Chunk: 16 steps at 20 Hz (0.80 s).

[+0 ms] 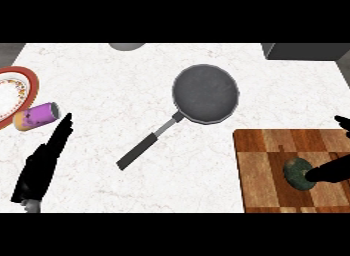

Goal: Pick the squash from the cutting board and place it in the pan

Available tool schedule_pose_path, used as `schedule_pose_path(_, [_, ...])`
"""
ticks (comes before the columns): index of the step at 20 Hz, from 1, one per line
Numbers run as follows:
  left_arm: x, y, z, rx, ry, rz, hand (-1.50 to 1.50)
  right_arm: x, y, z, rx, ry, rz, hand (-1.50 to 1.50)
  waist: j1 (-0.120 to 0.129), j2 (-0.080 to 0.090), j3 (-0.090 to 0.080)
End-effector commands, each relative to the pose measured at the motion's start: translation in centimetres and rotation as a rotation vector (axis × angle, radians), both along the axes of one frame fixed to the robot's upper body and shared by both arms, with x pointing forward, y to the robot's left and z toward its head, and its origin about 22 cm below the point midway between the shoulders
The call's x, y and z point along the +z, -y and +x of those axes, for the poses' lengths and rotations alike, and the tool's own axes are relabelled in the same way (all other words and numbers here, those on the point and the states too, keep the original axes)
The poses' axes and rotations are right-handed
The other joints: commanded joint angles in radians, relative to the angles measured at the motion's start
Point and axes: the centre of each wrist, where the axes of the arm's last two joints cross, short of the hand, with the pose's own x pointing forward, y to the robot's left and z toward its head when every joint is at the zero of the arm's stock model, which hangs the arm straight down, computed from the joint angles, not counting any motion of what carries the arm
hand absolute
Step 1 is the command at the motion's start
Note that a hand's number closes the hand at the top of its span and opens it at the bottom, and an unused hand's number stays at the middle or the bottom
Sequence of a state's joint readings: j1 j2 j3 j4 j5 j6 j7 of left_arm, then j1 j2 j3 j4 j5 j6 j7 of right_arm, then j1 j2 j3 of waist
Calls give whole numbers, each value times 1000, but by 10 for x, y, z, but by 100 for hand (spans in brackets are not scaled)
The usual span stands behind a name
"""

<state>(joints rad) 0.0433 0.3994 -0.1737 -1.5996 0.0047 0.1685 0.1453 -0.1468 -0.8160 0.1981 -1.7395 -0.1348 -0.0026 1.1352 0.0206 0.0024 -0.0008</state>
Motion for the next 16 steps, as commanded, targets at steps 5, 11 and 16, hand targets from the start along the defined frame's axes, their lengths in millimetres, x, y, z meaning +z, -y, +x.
schedule_pose_path(5, [-9,-2,-14,7,9,13,0,-2,-25,22,-14,-183,-22,-150,-5,-2,0])
schedule_pose_path(11, [-17,13,-5,16,2,17,0,-31,-27,20,-32,-266,-61,-150,-14,-1,0])
schedule_pose_path(16, [-6,-2,-5,17,-7,-9,0,-49,-29,17,-33,-309,-79,-150,-16,-3,0])
